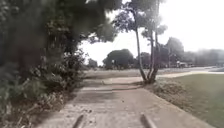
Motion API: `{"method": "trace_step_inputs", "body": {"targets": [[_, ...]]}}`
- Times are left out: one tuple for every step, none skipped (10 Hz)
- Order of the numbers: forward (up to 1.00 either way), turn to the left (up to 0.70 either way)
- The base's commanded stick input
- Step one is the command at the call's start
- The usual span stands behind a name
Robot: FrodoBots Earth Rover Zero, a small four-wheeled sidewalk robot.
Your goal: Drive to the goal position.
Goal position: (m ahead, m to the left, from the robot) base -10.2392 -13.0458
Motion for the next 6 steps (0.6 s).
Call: {"method": "trace_step_inputs", "body": {"targets": [[0.7,0.0],[0.7,0.0],[0.7,0.0],[0.7,0.0],[0.7,0.0],[0.7,0.0]]}}
